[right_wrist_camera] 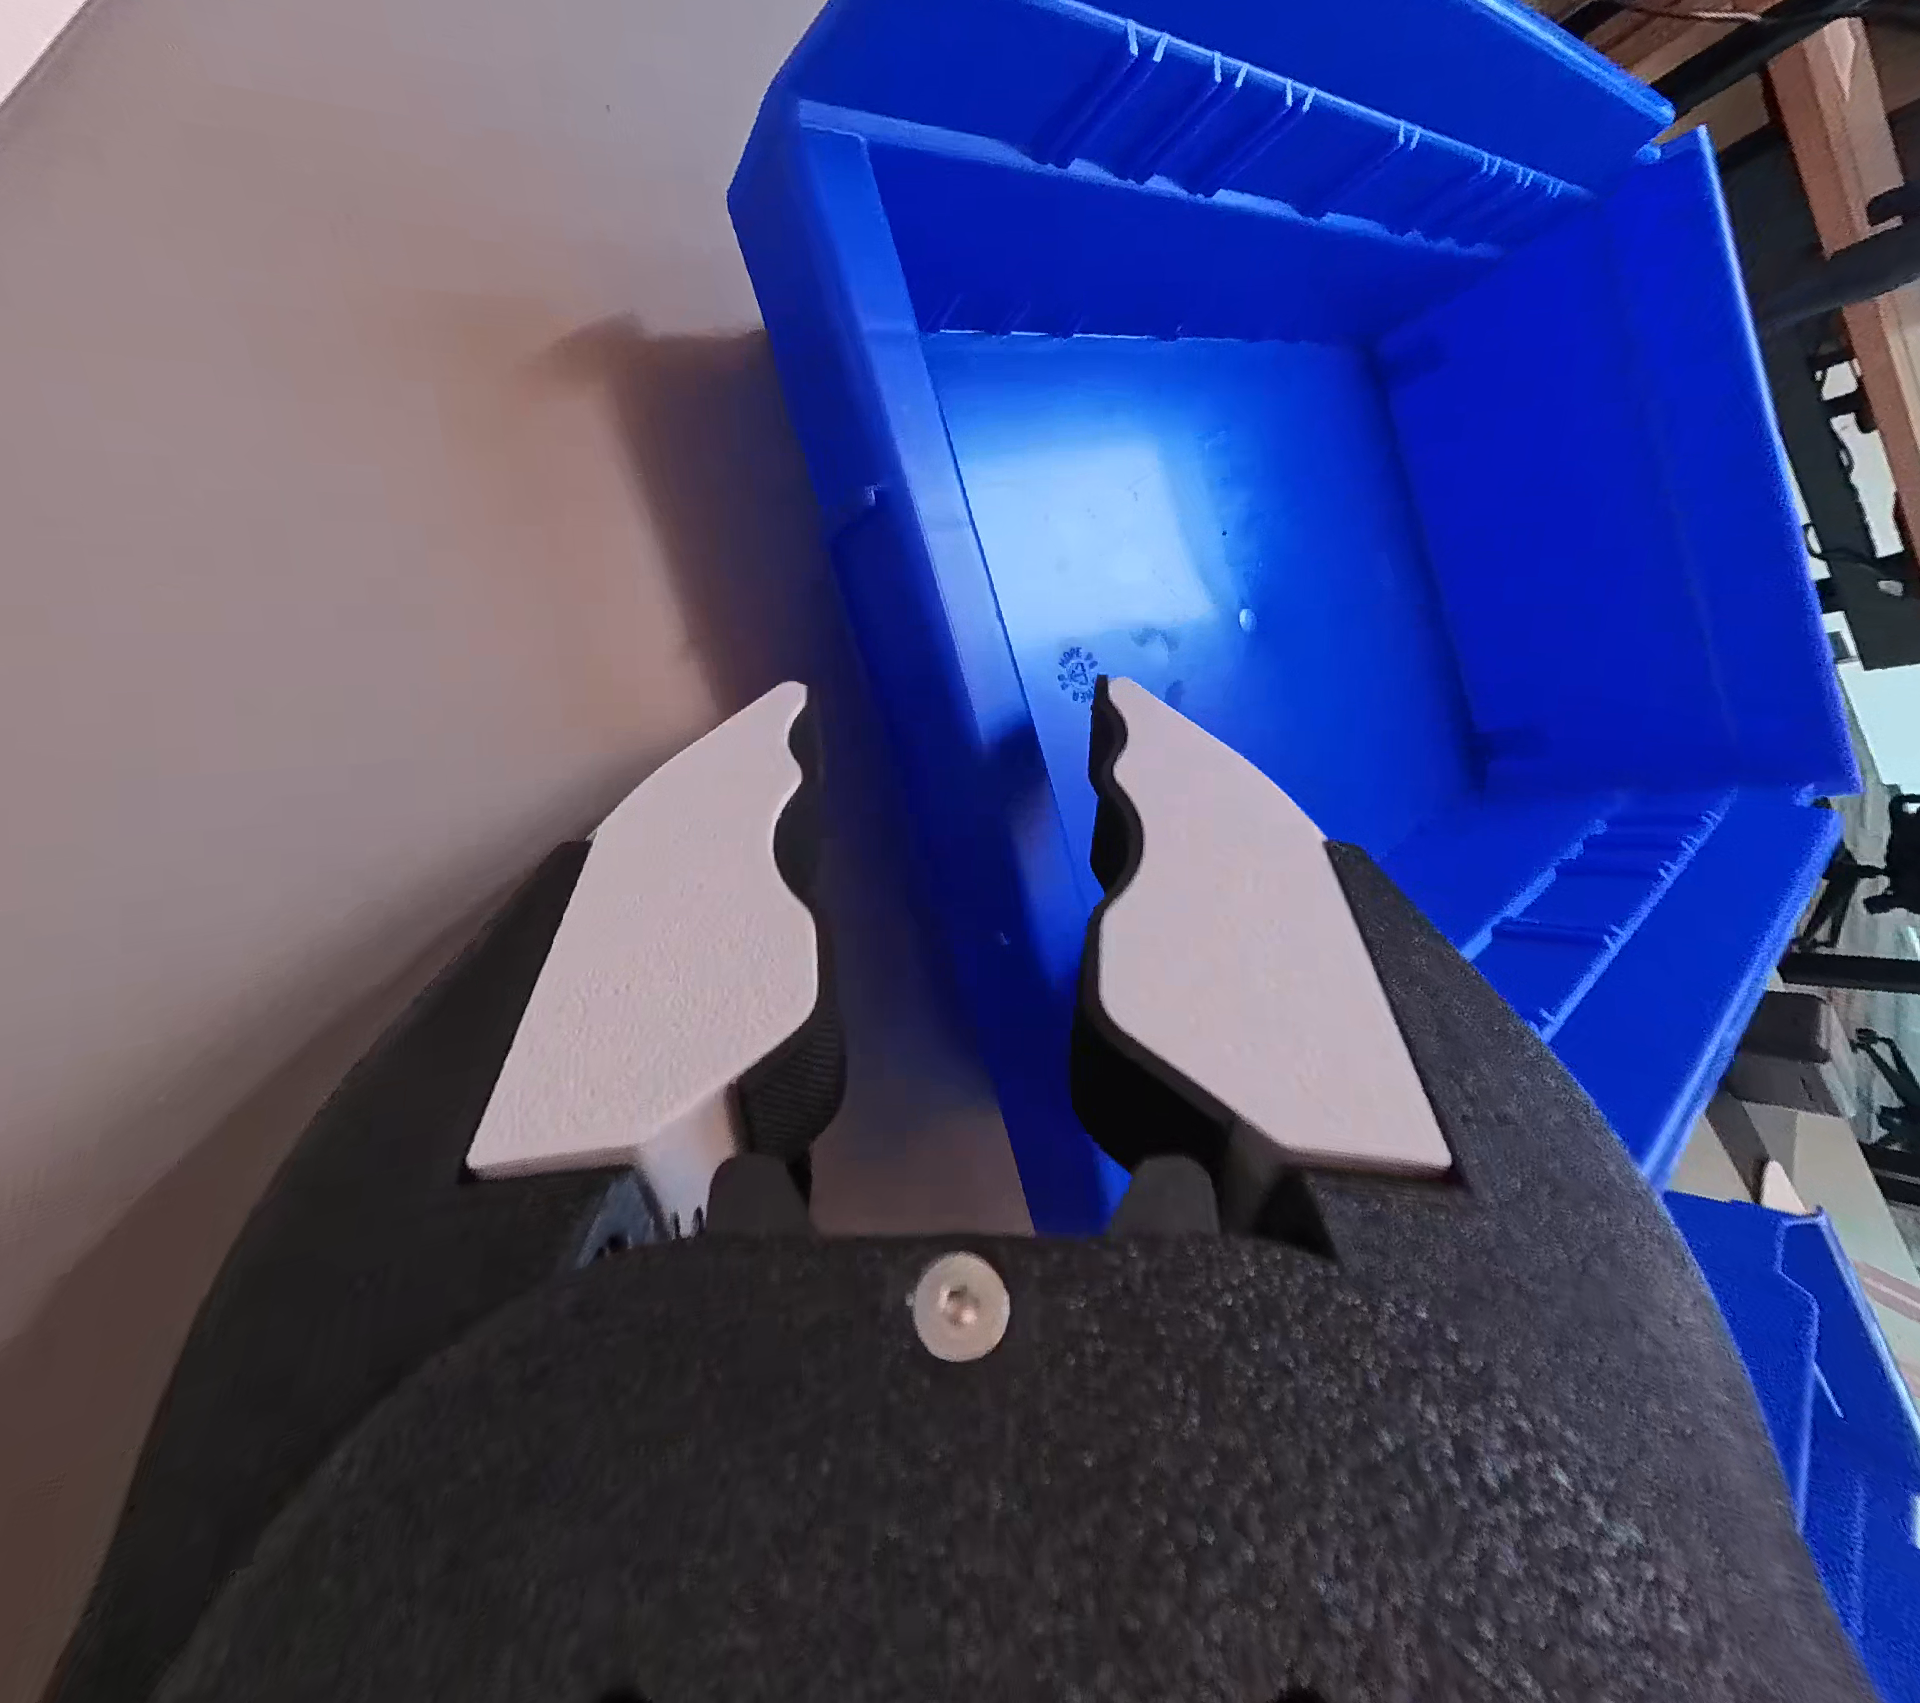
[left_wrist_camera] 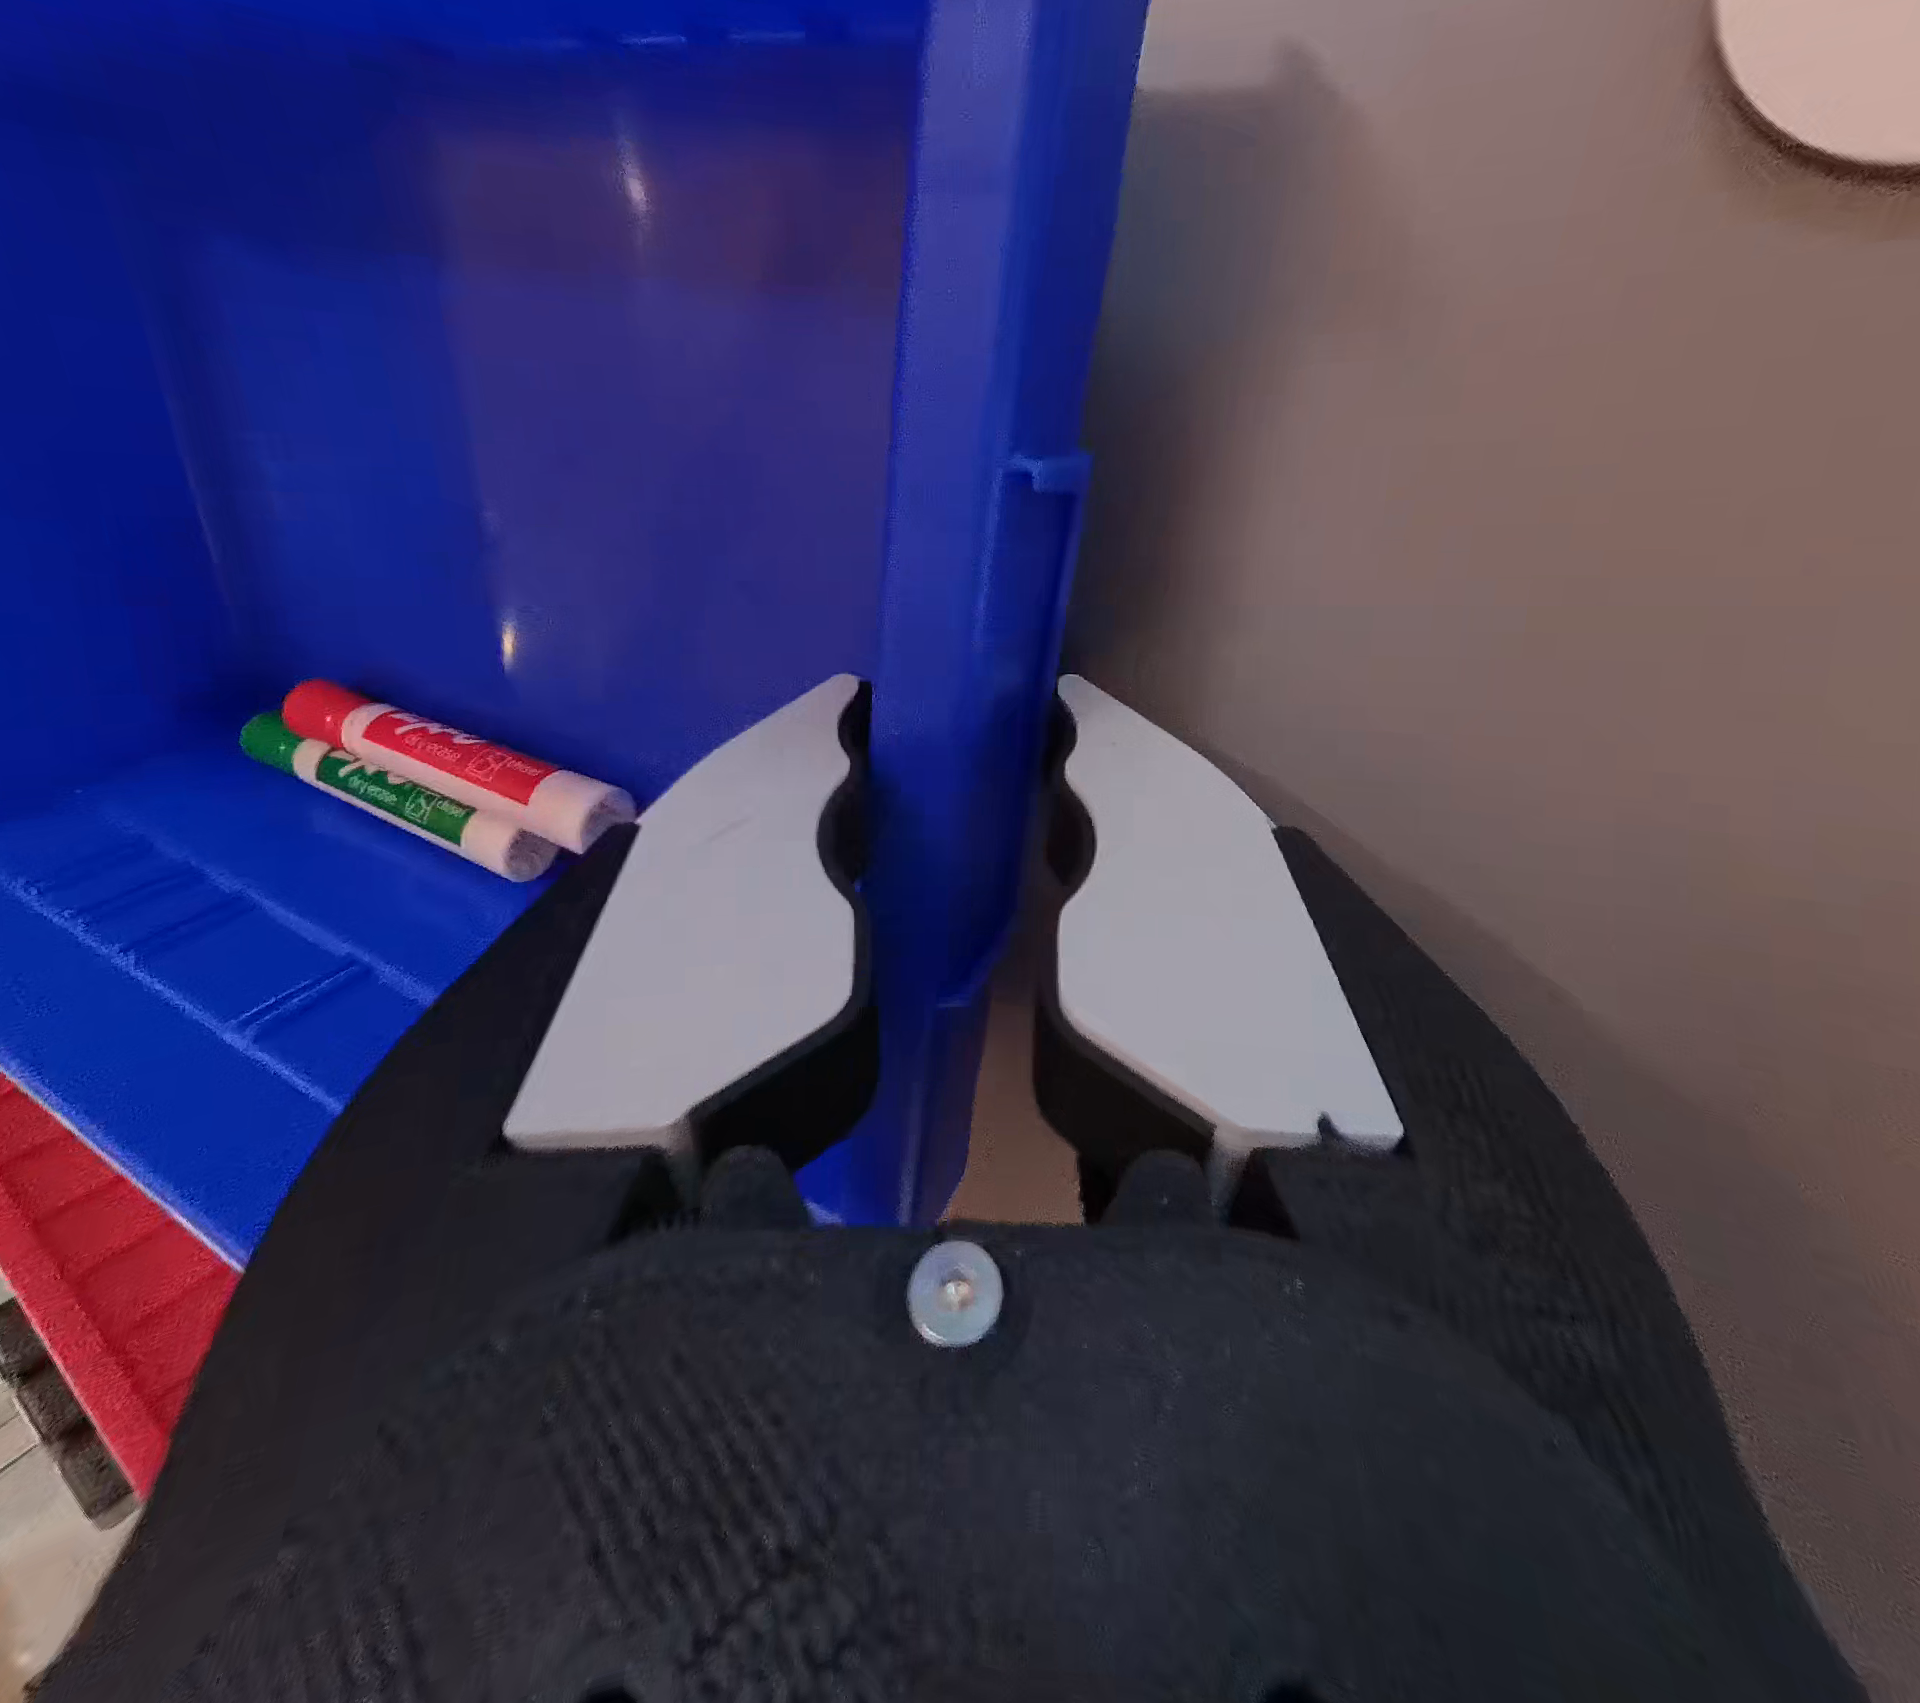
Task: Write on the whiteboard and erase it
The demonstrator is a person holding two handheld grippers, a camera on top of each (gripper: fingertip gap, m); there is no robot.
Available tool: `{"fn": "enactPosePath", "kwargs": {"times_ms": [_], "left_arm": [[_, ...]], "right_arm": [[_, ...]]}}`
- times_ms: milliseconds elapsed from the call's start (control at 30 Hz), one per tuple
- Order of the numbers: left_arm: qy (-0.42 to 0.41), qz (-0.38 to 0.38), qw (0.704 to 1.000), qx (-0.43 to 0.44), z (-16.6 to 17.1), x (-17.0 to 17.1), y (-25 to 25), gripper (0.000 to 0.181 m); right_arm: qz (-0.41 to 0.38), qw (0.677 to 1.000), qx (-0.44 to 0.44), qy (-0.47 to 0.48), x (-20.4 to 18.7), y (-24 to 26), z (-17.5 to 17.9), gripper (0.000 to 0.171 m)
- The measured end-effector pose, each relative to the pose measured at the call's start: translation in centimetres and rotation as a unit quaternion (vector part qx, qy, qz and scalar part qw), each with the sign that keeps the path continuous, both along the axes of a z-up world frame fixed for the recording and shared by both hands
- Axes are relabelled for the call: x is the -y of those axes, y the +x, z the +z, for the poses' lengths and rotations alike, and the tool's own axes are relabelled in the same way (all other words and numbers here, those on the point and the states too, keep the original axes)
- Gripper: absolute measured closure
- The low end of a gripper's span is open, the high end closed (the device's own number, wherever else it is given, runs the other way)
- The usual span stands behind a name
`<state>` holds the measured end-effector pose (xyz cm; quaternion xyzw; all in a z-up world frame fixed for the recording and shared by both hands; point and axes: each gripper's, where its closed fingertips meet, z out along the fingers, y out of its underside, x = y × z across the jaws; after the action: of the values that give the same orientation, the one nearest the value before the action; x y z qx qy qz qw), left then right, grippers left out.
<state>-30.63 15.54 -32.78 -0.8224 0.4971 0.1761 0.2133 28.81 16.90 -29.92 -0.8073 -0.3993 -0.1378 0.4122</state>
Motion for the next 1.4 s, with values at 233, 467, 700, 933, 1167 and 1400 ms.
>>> {"fn": "enactPosePath", "kwargs": {"times_ms": [233, 467, 700, 933, 1167, 1400], "left_arm": [[0.066, 0.055, 0.996, -0.010, 0.3, -2.8, -1.0, 0.150], [0.078, 0.023, 0.997, -0.007, 0.3, -3.3, -0.9, 0.151], [0.087, -0.003, 0.996, -0.003, 0.3, -3.4, -1.0, 0.150], [0.079, -0.020, 0.997, 0.003, 0.3, -3.1, -0.6, 0.151], [0.078, -0.021, 0.997, 0.006, 0.3, -1.5, 1.3, 0.150], [0.130, -0.026, 0.991, 0.030, 1.5, -2.0, 1.6, 0.138]], "right_arm": [[0.029, 0.999, -0.006, 0.023, 0.4, -2.5, 1.1, 0.123], [0.082, 0.996, -0.009, 0.028, 1.4, -6.8, 2.3, 0.124], [0.036, 0.997, 0.048, 0.046, -0.5, -4.3, 2.0, 0.122], [0.016, 0.995, 0.086, -0.048, -1.4, -1.0, -1.1, 0.137], [0.093, 0.991, 0.097, -0.024, -2.4, -5.3, -1.0, 0.139], [0.073, 0.995, 0.071, -0.005, -3.8, -7.4, -0.5, 0.138]]}}
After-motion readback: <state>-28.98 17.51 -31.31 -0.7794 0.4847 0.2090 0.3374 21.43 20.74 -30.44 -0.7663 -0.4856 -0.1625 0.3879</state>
